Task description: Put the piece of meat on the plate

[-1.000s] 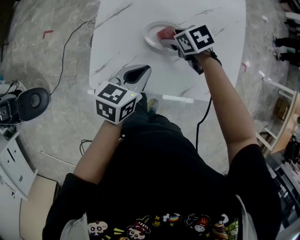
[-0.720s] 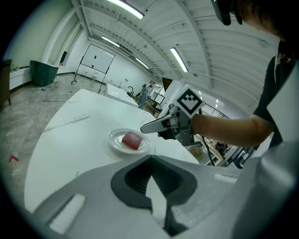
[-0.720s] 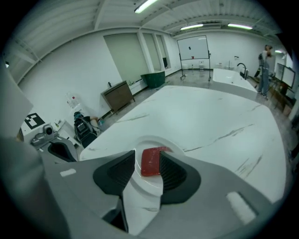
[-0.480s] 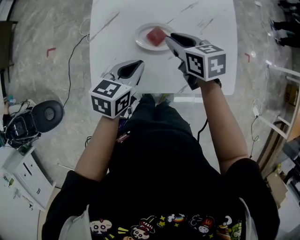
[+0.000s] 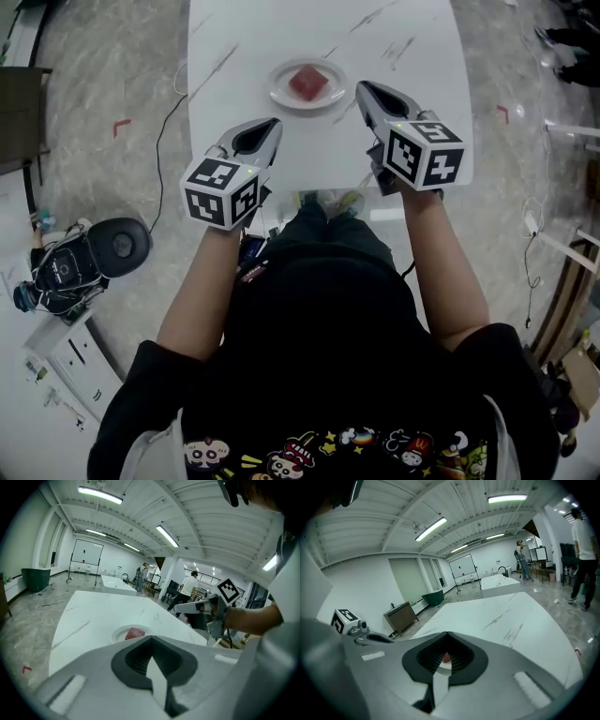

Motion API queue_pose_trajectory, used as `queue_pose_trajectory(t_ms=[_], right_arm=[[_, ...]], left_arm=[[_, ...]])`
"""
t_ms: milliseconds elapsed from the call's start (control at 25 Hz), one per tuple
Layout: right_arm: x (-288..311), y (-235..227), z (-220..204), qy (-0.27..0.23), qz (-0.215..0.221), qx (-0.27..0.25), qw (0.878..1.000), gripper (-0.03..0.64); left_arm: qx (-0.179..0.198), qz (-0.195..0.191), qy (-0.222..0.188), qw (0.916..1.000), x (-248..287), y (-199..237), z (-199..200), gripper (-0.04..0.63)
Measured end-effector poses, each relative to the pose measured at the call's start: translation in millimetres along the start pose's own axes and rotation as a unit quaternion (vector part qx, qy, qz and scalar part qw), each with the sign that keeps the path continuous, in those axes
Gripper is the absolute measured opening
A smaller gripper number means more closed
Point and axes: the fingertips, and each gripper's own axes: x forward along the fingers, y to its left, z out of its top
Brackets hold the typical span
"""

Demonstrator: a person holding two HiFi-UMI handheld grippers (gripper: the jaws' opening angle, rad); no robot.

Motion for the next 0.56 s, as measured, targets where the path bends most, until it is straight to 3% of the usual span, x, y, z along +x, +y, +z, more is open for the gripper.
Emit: queue_pose_trajectory(t_ms=[240,560], right_arm=[[-41,15,22,-0.057,0.004,-0.015,0.998,0.026],[-63,13,19,-0.08,-0.003,-0.015,0.997,0.026]], left_arm=[[0.022,-0.005,-0.017,0.9996,-7,-12,14,0.0],[0.035,0.0,-0.043,0.9984,-12,-11,31,0.0]])
